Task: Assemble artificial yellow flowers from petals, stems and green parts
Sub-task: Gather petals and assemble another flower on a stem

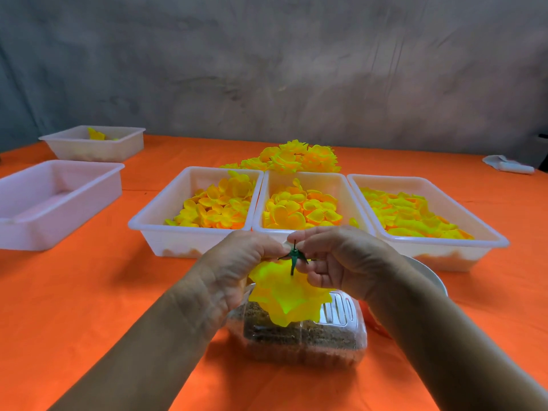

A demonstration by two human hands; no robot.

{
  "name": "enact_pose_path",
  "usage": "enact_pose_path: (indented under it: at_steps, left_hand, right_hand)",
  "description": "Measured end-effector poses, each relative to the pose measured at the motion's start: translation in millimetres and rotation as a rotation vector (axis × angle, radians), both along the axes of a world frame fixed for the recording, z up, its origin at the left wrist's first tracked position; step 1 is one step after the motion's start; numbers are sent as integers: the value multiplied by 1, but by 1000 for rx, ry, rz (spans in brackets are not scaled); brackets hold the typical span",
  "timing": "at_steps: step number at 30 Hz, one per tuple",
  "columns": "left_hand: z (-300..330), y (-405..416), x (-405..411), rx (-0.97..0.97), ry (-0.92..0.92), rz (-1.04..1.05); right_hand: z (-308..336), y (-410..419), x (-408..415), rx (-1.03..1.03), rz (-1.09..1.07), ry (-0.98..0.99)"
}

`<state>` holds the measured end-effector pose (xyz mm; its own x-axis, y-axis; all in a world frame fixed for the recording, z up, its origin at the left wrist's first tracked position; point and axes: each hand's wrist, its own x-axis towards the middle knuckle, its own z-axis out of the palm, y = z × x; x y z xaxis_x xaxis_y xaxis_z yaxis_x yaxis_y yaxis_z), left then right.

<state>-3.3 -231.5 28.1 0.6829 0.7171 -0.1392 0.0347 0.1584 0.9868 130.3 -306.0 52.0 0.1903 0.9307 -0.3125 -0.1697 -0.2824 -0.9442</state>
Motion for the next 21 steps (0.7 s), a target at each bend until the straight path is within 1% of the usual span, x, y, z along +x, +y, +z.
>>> enact_pose_path:
  at_steps: [5, 7, 9, 15, 18, 21]
  left_hand:
    - [-4, -2, 0, 130, 79, 180]
    - [-5, -3, 0, 173, 90, 195]
    - [-8, -5, 0, 202, 104, 198]
    - [-13, -11, 0, 233, 143, 209]
    - [-16, -11, -2, 256, 161, 204]
    - [-16, -12, -2, 239, 166, 194]
  right_hand:
    - [1, -4, 1, 73, -54, -358]
    - [-1, -5, 0, 110, -65, -484]
    - [-5, -6, -1, 144, -67, -565]
    - [-17, -14, 1, 233, -39, -618]
    - [-22, -17, 3, 274, -11, -599]
    - [-27, -18, 4, 298, -18, -608]
